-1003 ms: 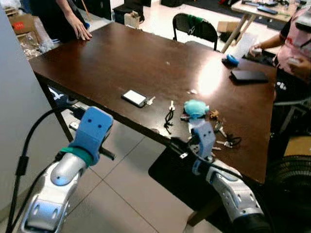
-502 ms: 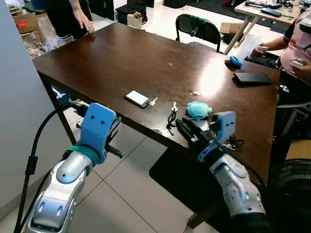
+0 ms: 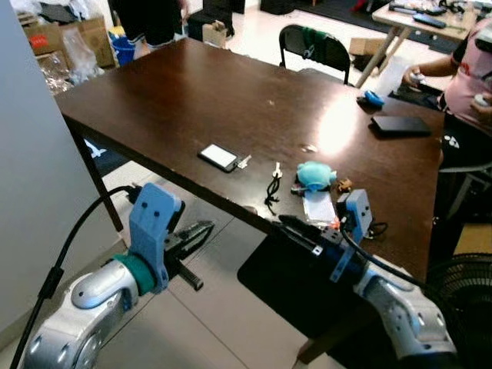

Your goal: Hang keys on a hook

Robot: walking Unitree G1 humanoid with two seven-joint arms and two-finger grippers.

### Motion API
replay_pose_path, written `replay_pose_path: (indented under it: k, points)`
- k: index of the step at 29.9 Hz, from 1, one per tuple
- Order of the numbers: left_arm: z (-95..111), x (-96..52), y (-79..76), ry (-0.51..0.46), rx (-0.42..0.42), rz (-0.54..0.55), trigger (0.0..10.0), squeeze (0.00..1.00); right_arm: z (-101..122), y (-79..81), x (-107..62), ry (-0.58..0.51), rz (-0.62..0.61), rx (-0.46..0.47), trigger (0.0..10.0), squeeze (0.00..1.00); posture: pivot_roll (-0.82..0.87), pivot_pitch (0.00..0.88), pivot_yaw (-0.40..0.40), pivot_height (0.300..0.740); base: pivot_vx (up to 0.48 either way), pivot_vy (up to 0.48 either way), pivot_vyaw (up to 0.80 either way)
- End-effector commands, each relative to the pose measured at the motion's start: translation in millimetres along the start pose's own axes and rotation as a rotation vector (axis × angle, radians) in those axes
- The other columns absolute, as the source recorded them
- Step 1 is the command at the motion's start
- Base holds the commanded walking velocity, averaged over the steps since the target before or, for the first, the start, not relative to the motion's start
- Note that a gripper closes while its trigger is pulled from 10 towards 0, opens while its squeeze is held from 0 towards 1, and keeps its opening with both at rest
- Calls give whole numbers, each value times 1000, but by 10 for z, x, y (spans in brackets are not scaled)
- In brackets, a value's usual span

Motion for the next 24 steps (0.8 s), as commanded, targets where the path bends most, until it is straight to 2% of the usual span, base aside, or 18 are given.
replay_pose_path:
  k: [1,3,7,15,24]
  points:
    - [50,-33,-51,-26,-49,-21,10000,0,-75,27,-40,37,12,-27,10000,0,112,98,69,740,0,0,0]
    - [118,-23,-18,-65,-68,12,10000,0,-112,18,-45,51,0,-29,10000,0,118,100,69,740,0,0,0]
    - [141,36,59,-78,-44,90,10000,0,-91,25,25,27,-27,-18,10000,0,119,101,69,740,0,0,0]
    - [132,71,65,-70,-3,120,10000,0,-68,6,82,5,-69,-4,10000,0,117,104,69,740,0,0,0]
    - [164,65,105,-77,-17,149,10000,0,-74,8,87,7,-68,9,10000,0,120,109,68,740,0,0,-773]
Point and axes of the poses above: a point about 5 cm out from each wrist's last joint towards the gripper, its own x axis pointing out of the wrist towards the gripper, its own z axis along the axis of the wrist's last joint, y = z × x, the point moved 3 cm from there along x, pointing out of the wrist towards the gripper, and after that the axes turned 12 degrees about -x, right-handed, at the moved point
